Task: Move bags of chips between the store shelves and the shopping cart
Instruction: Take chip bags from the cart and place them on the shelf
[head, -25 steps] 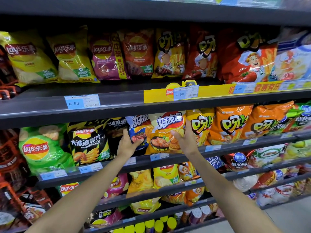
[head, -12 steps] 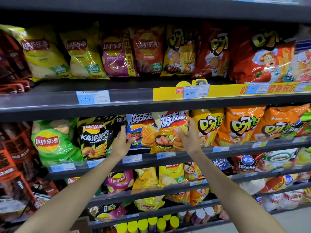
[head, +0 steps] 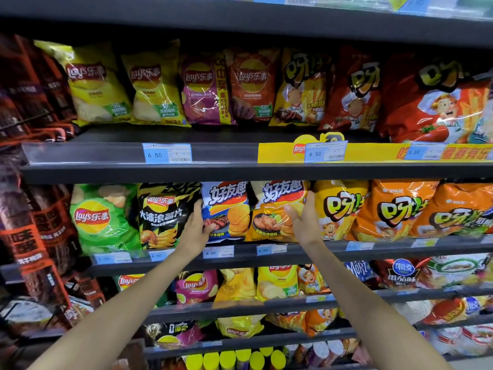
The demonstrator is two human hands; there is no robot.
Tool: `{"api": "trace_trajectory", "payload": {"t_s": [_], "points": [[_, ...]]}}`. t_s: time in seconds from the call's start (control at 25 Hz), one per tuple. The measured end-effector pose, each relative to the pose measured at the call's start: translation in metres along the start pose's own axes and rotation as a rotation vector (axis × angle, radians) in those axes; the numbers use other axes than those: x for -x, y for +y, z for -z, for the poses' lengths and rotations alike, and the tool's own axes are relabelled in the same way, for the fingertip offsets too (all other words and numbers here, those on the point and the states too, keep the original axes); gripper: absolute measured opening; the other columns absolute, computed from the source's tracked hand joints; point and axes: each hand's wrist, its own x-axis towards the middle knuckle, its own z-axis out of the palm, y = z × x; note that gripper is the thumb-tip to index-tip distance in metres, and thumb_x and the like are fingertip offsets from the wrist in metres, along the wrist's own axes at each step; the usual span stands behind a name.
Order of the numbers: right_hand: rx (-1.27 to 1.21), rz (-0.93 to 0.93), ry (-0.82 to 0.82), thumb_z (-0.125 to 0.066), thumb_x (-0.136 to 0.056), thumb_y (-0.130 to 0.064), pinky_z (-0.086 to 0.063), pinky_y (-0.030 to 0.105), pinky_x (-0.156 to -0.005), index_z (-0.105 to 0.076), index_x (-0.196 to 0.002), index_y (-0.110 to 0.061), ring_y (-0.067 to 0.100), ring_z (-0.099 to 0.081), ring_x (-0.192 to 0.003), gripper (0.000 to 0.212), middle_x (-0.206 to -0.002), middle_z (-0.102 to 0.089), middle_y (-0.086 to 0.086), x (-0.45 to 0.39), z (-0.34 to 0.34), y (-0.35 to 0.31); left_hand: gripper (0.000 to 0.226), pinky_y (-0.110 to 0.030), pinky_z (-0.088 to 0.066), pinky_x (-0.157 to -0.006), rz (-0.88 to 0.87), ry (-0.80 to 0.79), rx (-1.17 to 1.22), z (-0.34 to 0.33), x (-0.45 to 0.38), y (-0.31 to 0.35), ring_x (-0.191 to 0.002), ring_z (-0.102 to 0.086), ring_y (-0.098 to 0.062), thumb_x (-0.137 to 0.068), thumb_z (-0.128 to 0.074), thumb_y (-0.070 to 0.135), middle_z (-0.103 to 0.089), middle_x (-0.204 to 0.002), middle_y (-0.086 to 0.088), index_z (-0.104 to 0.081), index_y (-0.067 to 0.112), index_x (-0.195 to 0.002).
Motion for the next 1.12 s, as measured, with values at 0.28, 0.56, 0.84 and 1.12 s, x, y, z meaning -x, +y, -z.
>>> {"api": "trace_trajectory", "payload": {"t_s": [0.28,0.56,0.84,1.12], "points": [[-0.013,0.008,-0.011,-0.06,-0.096,-0.022,-0.042,0.027,-0.091,-0.034,-0.134,-0.009,0.022,-0.051,-0.121,0.048,-0.128,-0.053,0.009,-0.011,-0.019,-0.001,0.054,-0.045,-0.053,-0.089,-0.005,-0.007,-0.008,0.009,-0.003,0.001,-0.111,-0.058,-0.024,-0.096,-0.06,0.008,-0.058,-0.124,-0.008,-0.027,0.024,-0.137],[-0.03,0.023,-0.034,-0.056,-0.098,-0.026,-0.039,0.023,-0.099,-0.024,-0.145,-0.008,0.012,-0.044,-0.125,0.06,-0.13,-0.046,0.0,-0.013,-0.033,-0.001,0.049,-0.031,-0.044,-0.085,0.045,-0.016,0.007,0.017,-0.011,0.005,-0.11,-0.056,-0.018,-0.096,-0.057,0.003,-0.057,-0.123,-0.003,-0.032,0.015,-0.136],[-0.047,-0.102,-0.103,-0.053,-0.1,-0.024,-0.026,0.035,-0.117,-0.003,-0.155,-0.008,0.022,-0.027,-0.145,0.077,-0.155,-0.032,0.011,-0.012,-0.043,0.002,0.054,-0.033,-0.041,-0.086,0.065,-0.032,-0.02,0.026,-0.011,-0.002,-0.109,-0.054,-0.019,-0.097,-0.057,0.006,-0.057,-0.129,-0.007,-0.029,0.015,-0.142],[-0.055,-0.153,-0.099,-0.053,-0.1,-0.025,-0.043,0.039,-0.107,-0.033,-0.136,-0.011,0.022,-0.046,-0.13,0.044,-0.135,-0.051,0.009,-0.029,-0.055,0.01,0.048,-0.039,-0.045,-0.088,0.098,-0.018,-0.038,0.028,-0.016,-0.009,-0.113,-0.057,-0.025,-0.097,-0.058,0.009,-0.058,-0.129,-0.009,-0.031,0.017,-0.137]]}}
